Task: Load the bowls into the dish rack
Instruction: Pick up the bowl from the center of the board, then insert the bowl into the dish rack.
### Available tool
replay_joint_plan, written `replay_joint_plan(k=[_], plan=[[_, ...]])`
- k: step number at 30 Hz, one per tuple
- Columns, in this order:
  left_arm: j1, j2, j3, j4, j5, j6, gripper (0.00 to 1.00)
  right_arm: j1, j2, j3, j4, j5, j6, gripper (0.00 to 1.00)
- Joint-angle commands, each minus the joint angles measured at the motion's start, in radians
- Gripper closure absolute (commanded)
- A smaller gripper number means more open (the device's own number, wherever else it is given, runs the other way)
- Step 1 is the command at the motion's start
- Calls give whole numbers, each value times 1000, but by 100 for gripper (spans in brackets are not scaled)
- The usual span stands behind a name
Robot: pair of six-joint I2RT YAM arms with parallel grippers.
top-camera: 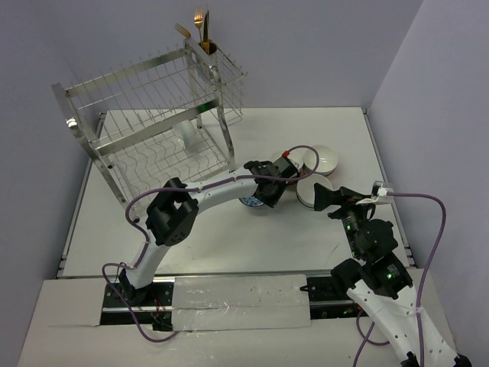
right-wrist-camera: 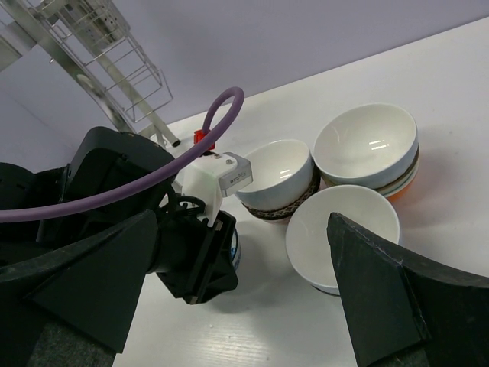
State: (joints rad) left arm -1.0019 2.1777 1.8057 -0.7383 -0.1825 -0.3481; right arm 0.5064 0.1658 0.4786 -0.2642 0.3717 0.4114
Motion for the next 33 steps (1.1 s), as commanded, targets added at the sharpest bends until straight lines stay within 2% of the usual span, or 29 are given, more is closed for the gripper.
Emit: replay_joint_plan(k=[1, 13, 17, 21, 25, 33], plan=[[-7, 17, 55, -13, -20, 21, 65, 7, -15, 2, 22, 15, 9, 0], [-7, 21, 55, -24, -28, 15, 85, 7, -23, -1, 23, 13, 7, 0], [-7, 5, 55, -33, -38, 11, 99, 7, -26, -3, 25, 16, 7, 0], [-6, -54, 32, -24, -49, 3, 100, 7, -25, -2, 31, 12, 6, 0], [-4, -177, -41, 54, -41, -9, 100, 7, -28, 2, 28, 9, 4, 0], [29, -484, -296, 293, -23, -86, 100, 7, -54, -1, 26, 1, 4, 0]])
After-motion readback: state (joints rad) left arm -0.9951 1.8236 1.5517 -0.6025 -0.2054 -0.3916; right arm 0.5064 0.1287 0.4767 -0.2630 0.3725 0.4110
